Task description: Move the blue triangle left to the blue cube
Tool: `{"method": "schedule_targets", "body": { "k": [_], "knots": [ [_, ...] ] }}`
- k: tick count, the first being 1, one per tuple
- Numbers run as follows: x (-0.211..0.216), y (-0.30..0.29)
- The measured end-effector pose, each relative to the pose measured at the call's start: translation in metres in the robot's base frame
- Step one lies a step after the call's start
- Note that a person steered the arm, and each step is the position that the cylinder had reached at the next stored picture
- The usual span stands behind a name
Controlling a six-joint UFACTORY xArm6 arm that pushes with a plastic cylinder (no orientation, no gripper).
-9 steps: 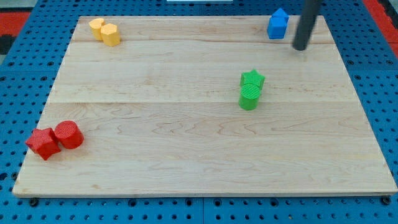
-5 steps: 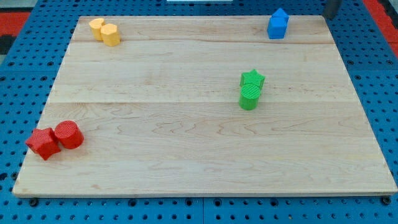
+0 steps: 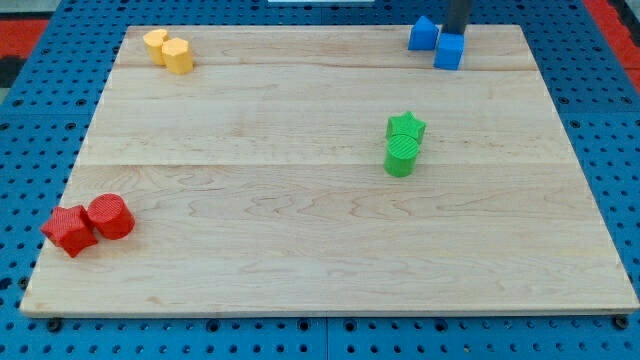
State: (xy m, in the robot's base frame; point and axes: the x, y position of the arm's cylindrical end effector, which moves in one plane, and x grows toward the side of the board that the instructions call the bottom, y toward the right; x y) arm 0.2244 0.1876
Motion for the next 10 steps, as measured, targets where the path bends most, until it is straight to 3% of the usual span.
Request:
{"method": "schedule_targets", "body": {
  "k": [1, 2, 3, 5, 6, 7, 8, 9, 10],
  "knots": [
    [-0.031, 0.030],
    [-0.033, 0.008],
    [-0.032, -0.097],
    [-0.016, -0.153],
    [-0.012, -0.111],
    [-0.003, -0.105],
    [-0.004, -0.136],
    [0.021, -0.160],
    [0.030, -0.125]
  ]
}}
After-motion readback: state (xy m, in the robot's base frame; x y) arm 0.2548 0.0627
